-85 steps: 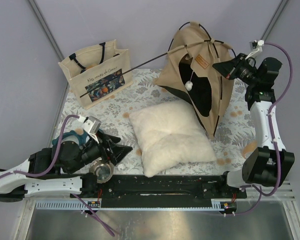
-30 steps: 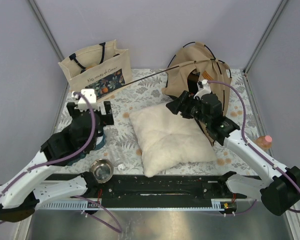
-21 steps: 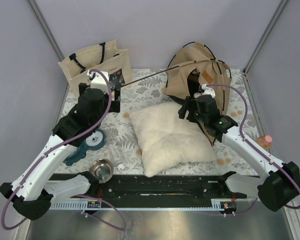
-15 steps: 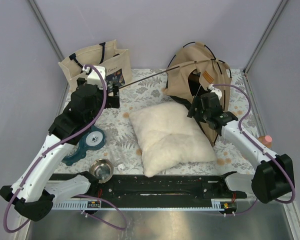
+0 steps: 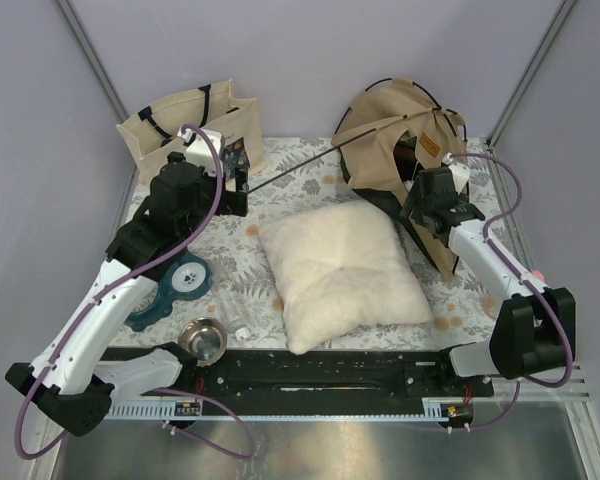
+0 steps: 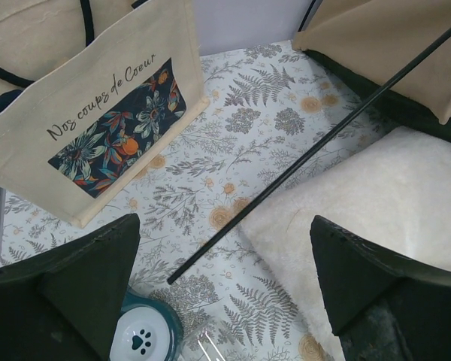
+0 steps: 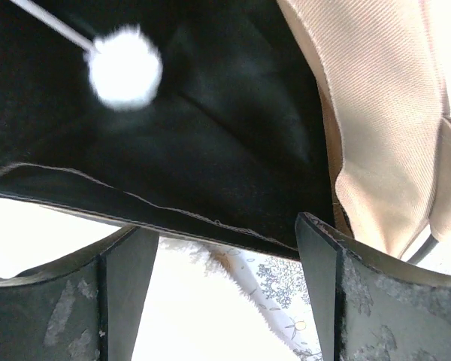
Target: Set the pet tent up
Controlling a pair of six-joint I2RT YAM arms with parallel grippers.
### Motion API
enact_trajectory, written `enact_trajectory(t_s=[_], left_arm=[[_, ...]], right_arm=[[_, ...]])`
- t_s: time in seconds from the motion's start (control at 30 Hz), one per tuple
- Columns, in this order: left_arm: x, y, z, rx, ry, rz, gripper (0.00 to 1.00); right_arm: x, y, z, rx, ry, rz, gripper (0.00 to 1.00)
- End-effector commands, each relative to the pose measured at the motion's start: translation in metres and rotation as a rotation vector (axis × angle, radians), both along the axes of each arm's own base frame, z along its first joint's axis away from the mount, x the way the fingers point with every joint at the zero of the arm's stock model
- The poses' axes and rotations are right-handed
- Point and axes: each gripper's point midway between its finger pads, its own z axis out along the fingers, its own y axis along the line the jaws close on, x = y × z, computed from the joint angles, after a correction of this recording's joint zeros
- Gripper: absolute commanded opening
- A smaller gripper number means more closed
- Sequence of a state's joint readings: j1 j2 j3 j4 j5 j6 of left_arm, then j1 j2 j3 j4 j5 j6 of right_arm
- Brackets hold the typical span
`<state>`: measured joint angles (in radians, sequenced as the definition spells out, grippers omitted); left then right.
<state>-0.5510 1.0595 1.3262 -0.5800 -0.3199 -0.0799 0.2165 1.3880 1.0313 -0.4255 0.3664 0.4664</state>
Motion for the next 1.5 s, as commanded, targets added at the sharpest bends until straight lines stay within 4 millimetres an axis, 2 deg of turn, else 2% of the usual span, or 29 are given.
enact_trajectory(t_s=[0.0,0.1,0.13,0.2,0.37,0.53,0.63,0.8,0.9,0.97,1.1,1.2,1.27,1.43,1.47], left_arm=[[0.006,-0.007,0.014,-0.052,-0.036,-0.026,0.99],[0.011,-0.011,0.010,-0.051,-0.017,-0.054,0.99],[0.012,-0.014,0.008,-0.055,-0.006,-0.076,0.99],[0.015,-0.023,0.002,-0.062,0.022,-0.130,0.99],[0.028,-0.043,-0.013,-0.059,0.076,-0.235,0.99],[0.043,-0.047,-0.021,-0.008,0.042,-0.270,0.99],[0.046,-0.052,-0.033,0.021,0.072,-0.309,0.99],[0.034,-0.072,-0.065,0.007,0.211,-0.427,0.94],[0.034,-0.072,-0.077,-0.014,0.237,-0.413,0.89],[0.034,-0.075,-0.084,-0.023,0.256,-0.418,0.83],[0.028,-0.087,-0.087,-0.097,0.308,-0.452,0.55],[0.017,-0.101,-0.089,-0.173,0.350,-0.512,0.38],[0.011,-0.106,-0.089,-0.230,0.375,-0.521,0.31],[-0.006,-0.120,-0.082,-0.346,0.351,-0.554,0.00],[-0.011,-0.124,-0.081,-0.368,0.347,-0.562,0.00]], right_arm=[[0.011,-0.013,0.046,-0.025,-0.119,-0.057,0.82],[0.001,-0.001,0.065,0.031,-0.183,0.020,0.85],[-0.003,0.005,0.066,0.052,-0.187,0.057,0.86],[-0.017,0.021,0.083,0.121,-0.235,0.149,0.86],[-0.055,0.064,0.108,0.323,-0.326,0.357,0.88],[-0.088,0.108,0.130,0.555,-0.375,0.560,0.88],[-0.100,0.123,0.137,0.629,-0.375,0.643,0.88],[-0.109,0.131,0.137,0.680,-0.358,0.681,0.88],[-0.113,0.133,0.135,0.706,-0.347,0.687,0.88],[-0.118,0.134,0.135,0.719,-0.347,0.698,0.88],[-0.125,0.135,0.135,0.733,-0.337,0.704,0.88],[-0.127,0.135,0.133,0.730,-0.316,0.705,0.88],[-0.127,0.134,0.134,0.721,-0.309,0.708,0.87],[-0.129,0.134,0.137,0.721,-0.309,0.712,0.87],[-0.130,0.135,0.137,0.725,-0.309,0.715,0.87]])
